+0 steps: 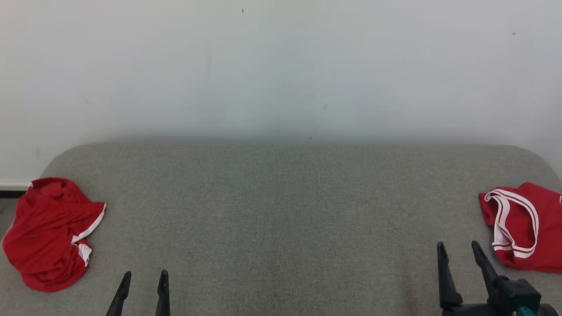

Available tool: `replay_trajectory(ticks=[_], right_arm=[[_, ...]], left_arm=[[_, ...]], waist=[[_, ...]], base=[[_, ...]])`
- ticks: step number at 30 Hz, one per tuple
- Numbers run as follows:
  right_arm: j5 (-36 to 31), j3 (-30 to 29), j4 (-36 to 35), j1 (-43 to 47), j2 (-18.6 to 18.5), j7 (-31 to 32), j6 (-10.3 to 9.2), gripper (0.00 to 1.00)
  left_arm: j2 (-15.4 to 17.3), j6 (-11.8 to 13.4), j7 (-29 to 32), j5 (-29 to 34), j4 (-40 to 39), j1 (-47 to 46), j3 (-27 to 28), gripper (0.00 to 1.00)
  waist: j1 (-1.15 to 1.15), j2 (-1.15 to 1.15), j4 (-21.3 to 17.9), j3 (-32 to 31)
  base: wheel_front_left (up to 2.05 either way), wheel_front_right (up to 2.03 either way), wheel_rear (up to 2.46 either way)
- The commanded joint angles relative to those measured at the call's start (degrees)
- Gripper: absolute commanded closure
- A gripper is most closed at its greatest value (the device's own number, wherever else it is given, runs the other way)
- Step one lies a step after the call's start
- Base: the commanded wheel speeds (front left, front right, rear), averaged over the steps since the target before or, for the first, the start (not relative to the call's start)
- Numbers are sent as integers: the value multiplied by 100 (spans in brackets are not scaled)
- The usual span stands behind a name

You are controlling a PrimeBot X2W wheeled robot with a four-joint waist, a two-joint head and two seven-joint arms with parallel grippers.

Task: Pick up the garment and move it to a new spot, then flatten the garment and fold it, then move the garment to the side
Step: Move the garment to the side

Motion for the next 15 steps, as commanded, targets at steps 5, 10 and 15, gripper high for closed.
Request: replay_trajectory(ticks=[5, 10, 15], right_arm=[[36, 77, -83, 352, 105, 154, -12, 0], [247, 224, 4, 317, 111, 120, -12, 0], [219, 243, 34, 274, 113, 123, -12, 0]], left_arm=[[-56, -42, -17, 149, 19, 173, 220, 0], [-69, -83, -17, 217, 67, 164, 214, 0], [-77, -109, -17, 227, 101, 101, 171, 0]], waist=[[2, 2, -129, -355], [2, 2, -129, -332], [2, 2, -97, -304]], base=[[0, 0, 0], [0, 0, 0], [0, 0, 0]])
